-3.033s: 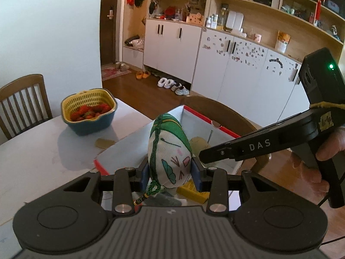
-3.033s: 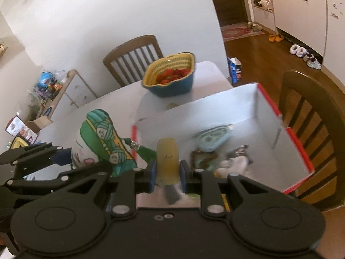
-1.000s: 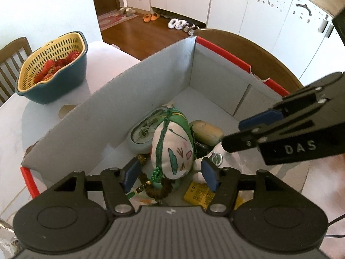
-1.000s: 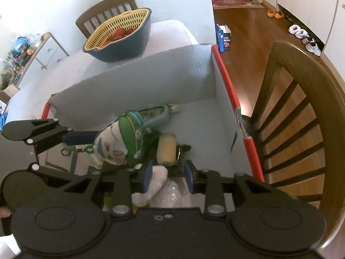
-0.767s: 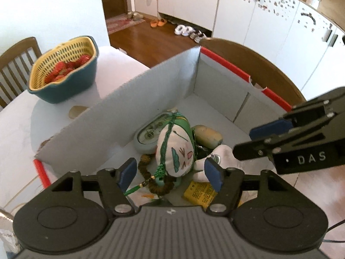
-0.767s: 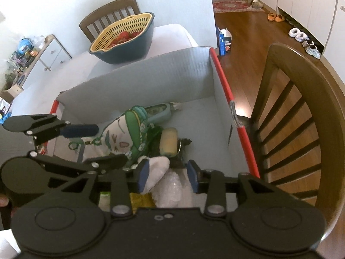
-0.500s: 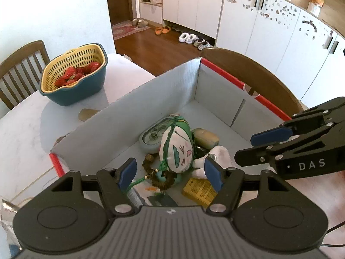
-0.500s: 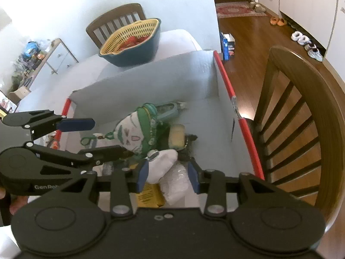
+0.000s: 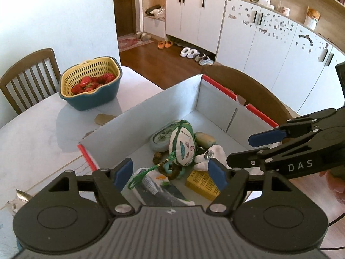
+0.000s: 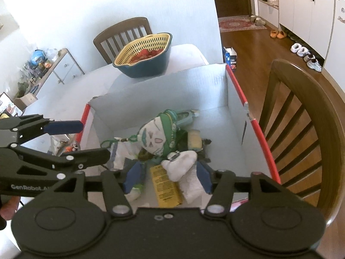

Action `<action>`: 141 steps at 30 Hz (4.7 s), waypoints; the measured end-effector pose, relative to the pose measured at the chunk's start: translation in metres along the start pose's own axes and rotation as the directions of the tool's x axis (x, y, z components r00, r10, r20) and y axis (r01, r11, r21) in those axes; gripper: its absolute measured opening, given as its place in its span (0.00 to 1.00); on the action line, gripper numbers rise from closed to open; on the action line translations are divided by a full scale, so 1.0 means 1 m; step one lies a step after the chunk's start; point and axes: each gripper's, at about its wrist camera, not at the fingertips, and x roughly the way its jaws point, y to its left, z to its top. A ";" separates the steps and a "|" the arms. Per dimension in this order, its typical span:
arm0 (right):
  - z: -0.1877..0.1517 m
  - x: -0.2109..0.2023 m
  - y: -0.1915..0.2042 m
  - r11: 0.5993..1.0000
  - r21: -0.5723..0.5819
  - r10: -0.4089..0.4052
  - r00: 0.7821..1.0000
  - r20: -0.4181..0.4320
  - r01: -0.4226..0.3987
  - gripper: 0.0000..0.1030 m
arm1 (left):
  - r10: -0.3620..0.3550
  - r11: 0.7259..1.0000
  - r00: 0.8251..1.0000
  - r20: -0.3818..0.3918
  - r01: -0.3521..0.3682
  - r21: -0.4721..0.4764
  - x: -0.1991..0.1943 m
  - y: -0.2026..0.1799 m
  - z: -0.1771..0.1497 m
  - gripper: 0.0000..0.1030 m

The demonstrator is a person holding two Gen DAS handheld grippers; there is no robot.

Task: Organize objects
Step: 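Return both tools to the foil bag and red horse on the mat, then grasp the silver foil bag with the left tool while the right tool grasps the red plush horse, then carry the foil bag and red horse into the red shoebox with both tools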

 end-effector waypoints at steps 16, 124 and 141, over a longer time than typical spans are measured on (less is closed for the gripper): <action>-0.014 -0.012 0.052 1.000 0.014 -0.023 0.995 0.093 0.022 0.89 | 0.000 0.999 0.996 0.088 0.004 -0.046 -0.049 0.047 -0.026 0.85; -0.014 0.202 0.295 0.980 -0.183 -0.114 0.966 -0.232 0.072 0.34 | 0.007 0.984 1.000 0.021 -0.003 -0.178 -0.019 0.305 -0.185 0.56; -0.035 0.095 0.268 0.991 -0.134 -0.008 0.990 -0.142 -0.012 0.34 | 0.022 0.992 0.999 0.036 -0.017 -0.127 -0.093 0.226 -0.148 0.57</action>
